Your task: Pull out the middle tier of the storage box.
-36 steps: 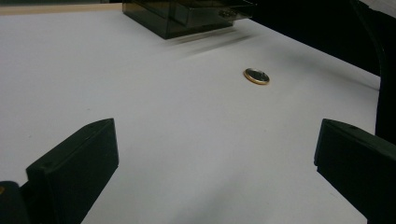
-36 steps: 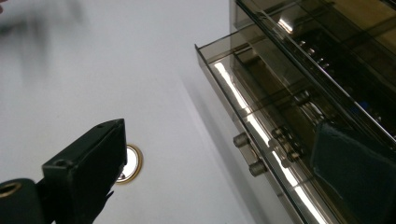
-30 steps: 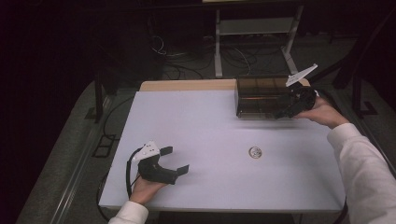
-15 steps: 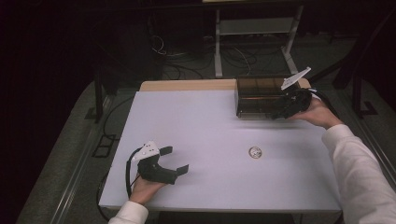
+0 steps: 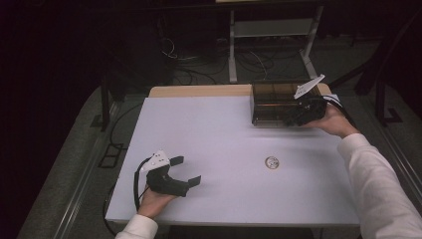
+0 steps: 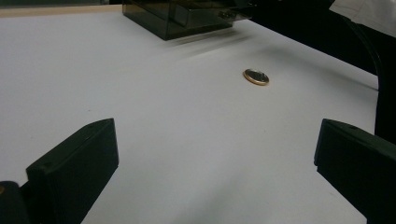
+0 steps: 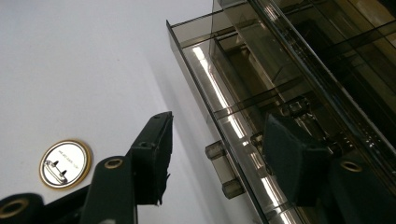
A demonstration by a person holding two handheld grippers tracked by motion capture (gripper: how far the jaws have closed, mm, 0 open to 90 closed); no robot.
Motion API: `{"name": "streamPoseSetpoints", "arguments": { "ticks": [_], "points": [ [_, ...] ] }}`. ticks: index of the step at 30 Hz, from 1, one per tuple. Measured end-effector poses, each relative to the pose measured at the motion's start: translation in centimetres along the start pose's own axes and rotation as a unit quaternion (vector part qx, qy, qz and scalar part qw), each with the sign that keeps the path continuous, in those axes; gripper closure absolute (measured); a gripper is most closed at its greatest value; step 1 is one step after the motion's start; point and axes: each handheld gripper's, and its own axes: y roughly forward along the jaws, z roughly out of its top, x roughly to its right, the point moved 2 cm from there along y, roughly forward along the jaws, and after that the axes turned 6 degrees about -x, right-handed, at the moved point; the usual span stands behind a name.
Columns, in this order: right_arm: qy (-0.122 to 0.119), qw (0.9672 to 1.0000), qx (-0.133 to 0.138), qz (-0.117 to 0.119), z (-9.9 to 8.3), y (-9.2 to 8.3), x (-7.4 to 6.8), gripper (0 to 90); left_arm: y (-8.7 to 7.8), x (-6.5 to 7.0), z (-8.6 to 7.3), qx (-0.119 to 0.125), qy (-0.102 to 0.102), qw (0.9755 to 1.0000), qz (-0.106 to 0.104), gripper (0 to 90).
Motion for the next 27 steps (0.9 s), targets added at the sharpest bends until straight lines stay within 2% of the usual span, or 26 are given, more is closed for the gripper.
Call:
{"name": "streamPoseSetpoints", "arguments": {
  "ticks": [11,18,23,27],
  "points": [
    [-0.004,1.0,-0.008,-0.002,-0.1,0.7,0.2,51.8,0.0,0.0,0.0,0.0,0.001,1.0,0.0,0.0],
    [0.011,0.9998,-0.016,0.002,-0.3,1.1,0.6,57.0,0.0,0.0,0.0,-0.001,0.0,1.0,-0.001,0.0],
    [0.017,0.9998,-0.008,0.004,-0.3,1.3,0.9,60.5,0.0,0.0,0.0,-0.002,0.001,1.0,0.0,0.0],
    [0.013,0.9999,-0.005,0.007,-0.2,1.5,1.0,65.4,0.0,0.0,0.0,-0.002,0.001,1.0,0.0,0.0]
  ]
}}
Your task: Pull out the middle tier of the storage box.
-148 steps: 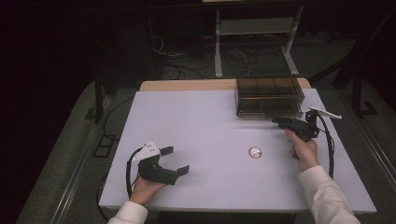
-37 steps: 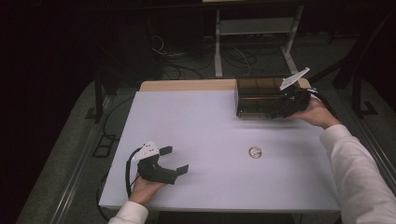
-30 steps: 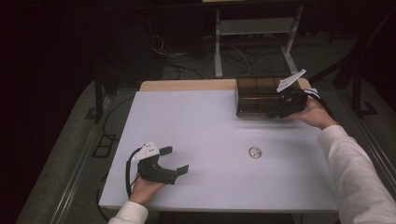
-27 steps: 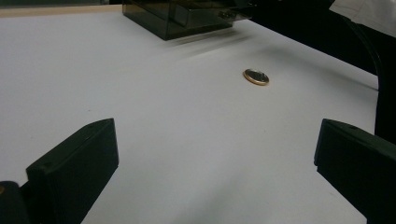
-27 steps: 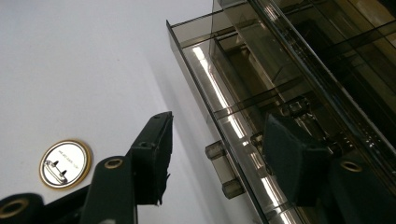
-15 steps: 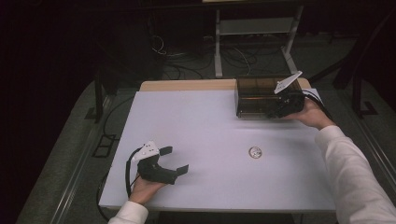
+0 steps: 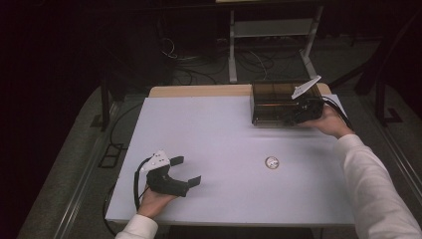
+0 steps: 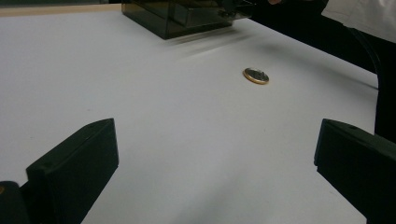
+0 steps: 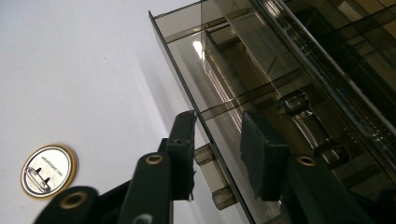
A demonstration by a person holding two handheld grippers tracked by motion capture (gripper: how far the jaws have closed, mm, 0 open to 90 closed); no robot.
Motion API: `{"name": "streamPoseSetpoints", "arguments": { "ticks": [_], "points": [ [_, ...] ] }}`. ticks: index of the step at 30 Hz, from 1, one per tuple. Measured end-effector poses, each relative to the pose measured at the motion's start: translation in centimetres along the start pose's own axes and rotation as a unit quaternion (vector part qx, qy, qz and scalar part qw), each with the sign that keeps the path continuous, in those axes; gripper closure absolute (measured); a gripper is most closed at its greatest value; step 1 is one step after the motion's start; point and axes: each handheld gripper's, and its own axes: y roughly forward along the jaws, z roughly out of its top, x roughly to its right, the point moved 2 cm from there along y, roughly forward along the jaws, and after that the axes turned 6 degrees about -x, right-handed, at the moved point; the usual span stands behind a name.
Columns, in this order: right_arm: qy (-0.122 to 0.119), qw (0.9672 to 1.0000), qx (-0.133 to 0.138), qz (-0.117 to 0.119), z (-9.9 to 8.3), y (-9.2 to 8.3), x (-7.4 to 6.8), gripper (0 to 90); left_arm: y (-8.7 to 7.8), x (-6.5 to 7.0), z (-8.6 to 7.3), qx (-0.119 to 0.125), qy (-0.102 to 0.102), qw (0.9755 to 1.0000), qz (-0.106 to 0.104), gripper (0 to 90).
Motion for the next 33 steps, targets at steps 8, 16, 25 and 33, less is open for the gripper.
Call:
{"name": "streamPoseSetpoints", "arguments": {
  "ticks": [8,16,25,33],
  "points": [
    [-0.003,1.0,-0.003,-0.002,0.0,0.2,0.0,72.0,0.0,0.0,0.0,0.0,0.001,1.0,0.0,0.0],
    [-0.01,0.9999,-0.005,0.004,-0.5,0.1,-0.2,75.5,-0.1,0.1,0.0,0.004,0.002,1.0,0.001,0.0],
    [-0.014,0.9999,-0.001,0.008,-1.4,0.1,-0.5,76.7,0.0,0.1,0.0,0.002,0.003,1.0,0.003,0.0],
    [-0.02,0.9997,-0.005,0.016,-1.6,-0.1,-0.7,78.3,-0.1,0.1,0.0,0.003,0.002,1.0,0.003,0.0]
  ]
}}
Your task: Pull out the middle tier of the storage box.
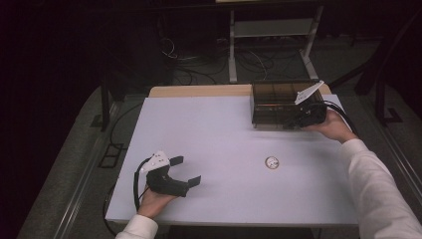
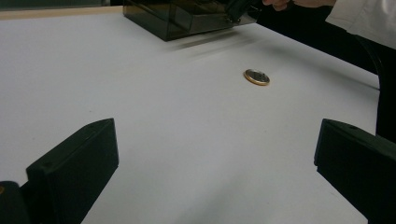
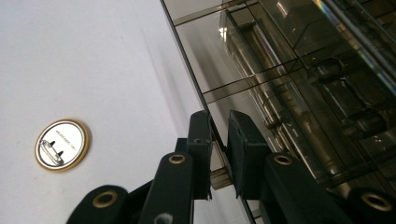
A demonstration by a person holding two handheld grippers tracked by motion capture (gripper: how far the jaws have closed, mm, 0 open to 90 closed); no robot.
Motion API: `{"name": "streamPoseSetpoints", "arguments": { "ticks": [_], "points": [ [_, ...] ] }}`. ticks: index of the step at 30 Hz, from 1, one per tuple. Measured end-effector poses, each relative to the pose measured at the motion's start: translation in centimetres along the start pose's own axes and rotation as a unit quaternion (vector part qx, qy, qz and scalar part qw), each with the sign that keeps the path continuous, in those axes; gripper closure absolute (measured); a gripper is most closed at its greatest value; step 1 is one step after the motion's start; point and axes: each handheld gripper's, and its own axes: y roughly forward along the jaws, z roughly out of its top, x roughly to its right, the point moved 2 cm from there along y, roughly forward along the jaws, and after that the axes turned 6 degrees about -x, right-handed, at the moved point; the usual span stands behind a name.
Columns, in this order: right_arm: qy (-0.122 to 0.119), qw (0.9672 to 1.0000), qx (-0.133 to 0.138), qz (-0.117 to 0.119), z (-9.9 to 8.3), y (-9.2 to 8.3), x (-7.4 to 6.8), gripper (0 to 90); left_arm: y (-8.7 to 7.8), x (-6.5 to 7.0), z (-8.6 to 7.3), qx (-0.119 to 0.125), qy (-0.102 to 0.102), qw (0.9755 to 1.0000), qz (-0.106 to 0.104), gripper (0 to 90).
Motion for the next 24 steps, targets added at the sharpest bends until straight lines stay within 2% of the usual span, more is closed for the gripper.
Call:
{"name": "streamPoseSetpoints", "arguments": {
  "ticks": [15,24],
  "points": [
    [-0.018,0.9995,-0.018,0.021,-0.2,0.0,-0.8,80.1,0.0,0.0,0.0,-0.001,0.0,1.0,0.001,0.0],
    [-0.025,0.9991,-0.017,0.028,-0.7,0.0,-1.2,80.4,0.1,0.0,0.0,-0.002,0.0,1.0,0.001,0.0]
  ]
}}
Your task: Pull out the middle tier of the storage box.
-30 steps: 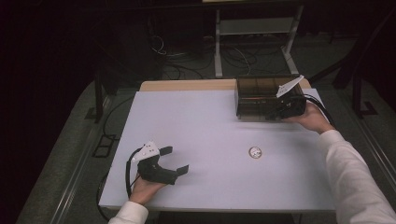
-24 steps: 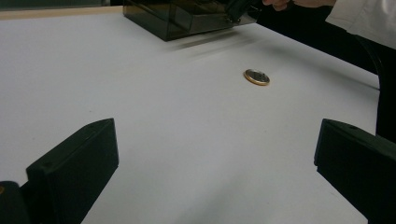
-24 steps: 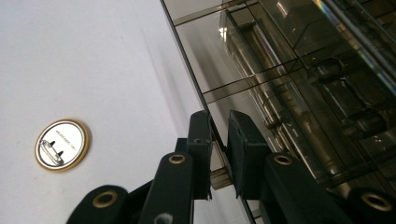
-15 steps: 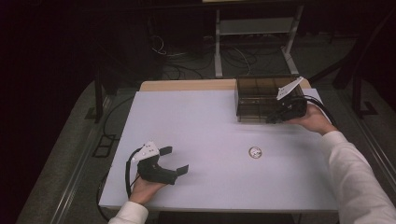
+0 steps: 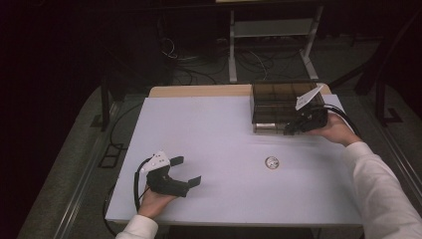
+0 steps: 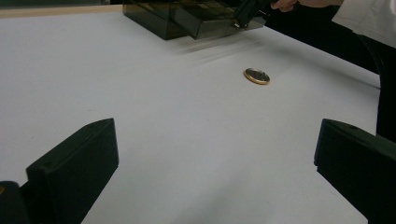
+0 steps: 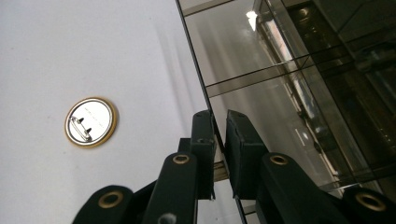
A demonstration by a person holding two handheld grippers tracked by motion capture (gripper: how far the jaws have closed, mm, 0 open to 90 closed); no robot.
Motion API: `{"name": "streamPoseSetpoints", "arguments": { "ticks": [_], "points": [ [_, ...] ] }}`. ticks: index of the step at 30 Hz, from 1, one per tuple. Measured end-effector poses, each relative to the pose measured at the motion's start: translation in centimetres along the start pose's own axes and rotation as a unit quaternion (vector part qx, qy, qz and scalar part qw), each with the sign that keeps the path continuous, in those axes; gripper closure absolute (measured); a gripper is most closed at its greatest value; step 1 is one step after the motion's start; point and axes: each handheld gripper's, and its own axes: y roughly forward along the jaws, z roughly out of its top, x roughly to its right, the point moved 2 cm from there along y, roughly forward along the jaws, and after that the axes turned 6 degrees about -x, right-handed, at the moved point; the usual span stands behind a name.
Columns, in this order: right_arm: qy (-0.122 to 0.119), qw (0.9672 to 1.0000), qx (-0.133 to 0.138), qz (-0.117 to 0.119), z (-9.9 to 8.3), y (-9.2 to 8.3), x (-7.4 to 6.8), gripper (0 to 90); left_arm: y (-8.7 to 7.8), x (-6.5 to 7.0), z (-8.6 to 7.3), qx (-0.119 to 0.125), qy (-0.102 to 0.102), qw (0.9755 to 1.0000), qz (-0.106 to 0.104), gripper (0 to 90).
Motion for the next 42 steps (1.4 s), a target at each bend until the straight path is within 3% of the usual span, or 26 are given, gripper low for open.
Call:
{"name": "streamPoseSetpoints", "arguments": {
  "ticks": [16,42],
  "points": [
    [-0.001,0.9999,-0.003,0.01,-0.1,0.1,-0.5,77.4,0.0,0.0,0.0,-0.001,-0.001,1.0,0.0,0.0],
    [-0.008,0.9998,0.016,0.002,2.4,-0.9,-3.0,67.4,-0.1,0.1,0.0,0.003,0.0,1.0,-0.003,0.0]
  ]
}}
